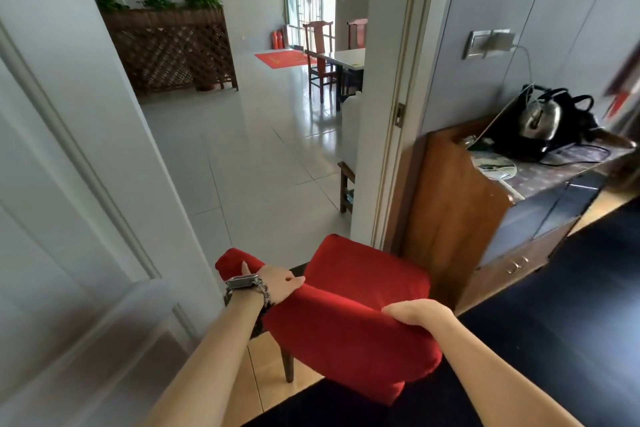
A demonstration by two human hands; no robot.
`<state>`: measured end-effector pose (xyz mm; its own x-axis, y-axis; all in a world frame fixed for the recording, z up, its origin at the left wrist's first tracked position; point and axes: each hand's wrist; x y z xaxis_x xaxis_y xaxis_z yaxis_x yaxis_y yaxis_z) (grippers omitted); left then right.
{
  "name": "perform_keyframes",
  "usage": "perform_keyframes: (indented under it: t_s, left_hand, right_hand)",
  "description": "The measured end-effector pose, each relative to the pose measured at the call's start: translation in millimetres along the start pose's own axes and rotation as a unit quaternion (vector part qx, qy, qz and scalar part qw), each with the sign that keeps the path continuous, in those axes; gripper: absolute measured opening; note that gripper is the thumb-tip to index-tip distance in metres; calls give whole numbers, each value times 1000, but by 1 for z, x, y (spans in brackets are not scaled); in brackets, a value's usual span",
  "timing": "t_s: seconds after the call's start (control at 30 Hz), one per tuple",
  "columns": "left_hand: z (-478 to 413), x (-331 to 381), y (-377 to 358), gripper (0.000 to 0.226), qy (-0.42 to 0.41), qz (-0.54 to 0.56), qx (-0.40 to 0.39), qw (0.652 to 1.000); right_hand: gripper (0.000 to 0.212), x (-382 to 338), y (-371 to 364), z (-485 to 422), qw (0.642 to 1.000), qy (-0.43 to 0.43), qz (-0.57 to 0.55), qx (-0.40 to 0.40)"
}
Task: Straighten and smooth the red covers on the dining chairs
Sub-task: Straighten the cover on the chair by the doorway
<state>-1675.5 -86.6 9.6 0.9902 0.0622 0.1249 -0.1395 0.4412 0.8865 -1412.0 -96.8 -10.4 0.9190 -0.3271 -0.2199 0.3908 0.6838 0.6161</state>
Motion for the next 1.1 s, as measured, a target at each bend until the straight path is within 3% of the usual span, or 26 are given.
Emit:
perform_keyframes:
  t_s: [0.23,0.3,0.33,0.37,0.43,0.47,0.5,0.57,0.73,0.9,1.03,1.1]
  left_hand:
    - [-35,-53,18,44,69,-4,59,996]
    - [-46,-82,22,55,98,83,60,990]
    - [-47,-95,23,62,124,180,36,975]
    - [-47,-104,22,63,141,308,-10,941]
    - [-43,-112,20,48,172,533,-126,819]
    - [-38,-111,19,41,189,592,-154,768]
    - [-38,-110,19,37,190,607,-158,755]
    - [-36,-108,12,33,178,608,-140,761]
    - [-36,-118,-2,51,182,601,-113,770]
    - [-25,-123,-11,33,177,586,-94,785]
    - [-16,-129,-21,46,168,583,-86,790]
    - [-3,-127,-23,39,152,586,-98,790]
  right_hand:
    - [57,4,-17,-5,980,-104,-101,137]
    - [58,6,-19,-4,974,-120,-120,148]
    - [57,6,-20,-1,974,-125,-118,145]
    - [56,6,-21,3,975,-133,-116,138]
    - [52,6,-24,6,974,-141,-121,129]
    - [51,7,-26,8,974,-143,-124,128]
    - [50,7,-28,12,972,-146,-126,131]
    - [49,9,-37,19,966,-163,-140,142]
    - [47,5,-61,36,938,-196,-221,180]
    - [47,0,-90,54,918,-210,-272,200]
    - [47,7,-113,67,907,-215,-300,203]
    - [45,16,-128,71,903,-215,-311,202]
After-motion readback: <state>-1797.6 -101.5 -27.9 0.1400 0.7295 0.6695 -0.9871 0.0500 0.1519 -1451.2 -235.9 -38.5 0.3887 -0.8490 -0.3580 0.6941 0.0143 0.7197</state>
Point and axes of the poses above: each hand's wrist, its own z-axis away from the middle knuckle, its own y-axis out of the back of the hand, x = y × z, and after that the axes turned 1 degree about y, right-handed
